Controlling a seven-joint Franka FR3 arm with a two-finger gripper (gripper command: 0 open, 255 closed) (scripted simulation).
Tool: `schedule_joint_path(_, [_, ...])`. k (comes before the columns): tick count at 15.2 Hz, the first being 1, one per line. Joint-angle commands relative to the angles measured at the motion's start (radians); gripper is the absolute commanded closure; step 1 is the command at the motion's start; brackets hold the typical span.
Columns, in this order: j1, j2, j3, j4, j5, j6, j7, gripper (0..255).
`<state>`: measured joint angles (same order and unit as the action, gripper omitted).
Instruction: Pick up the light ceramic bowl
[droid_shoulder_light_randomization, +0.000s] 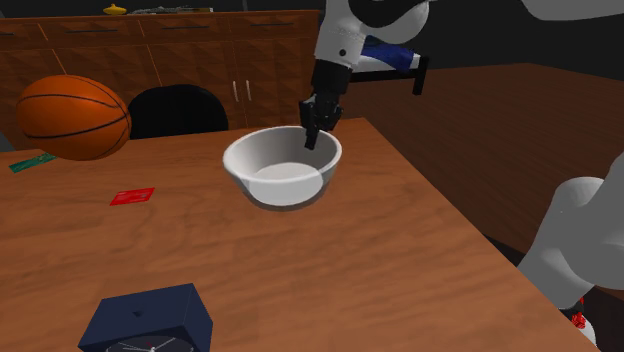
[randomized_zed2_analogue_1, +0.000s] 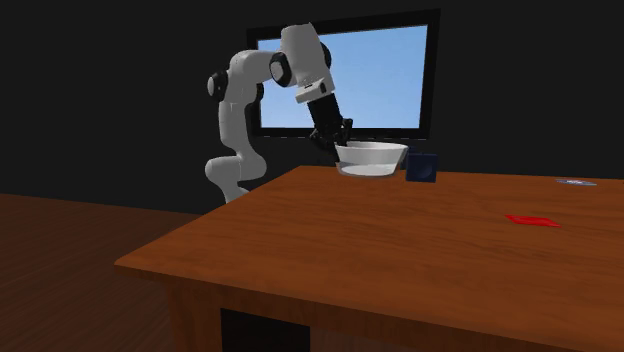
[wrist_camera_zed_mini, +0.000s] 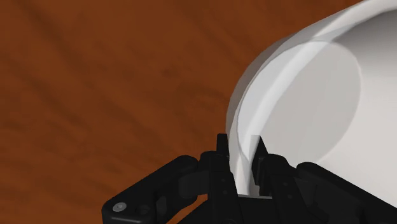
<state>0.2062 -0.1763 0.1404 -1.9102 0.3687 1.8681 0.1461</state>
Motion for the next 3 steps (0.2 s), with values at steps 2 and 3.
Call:
schedule_joint_path(2, [0.000,0.002,-0.001,0.033,-0.003,-0.029,0.011,255])
schedule_joint_path(3, [0.000,0.002,-0.001,0.034,-0.003,-0.029,0.011,255])
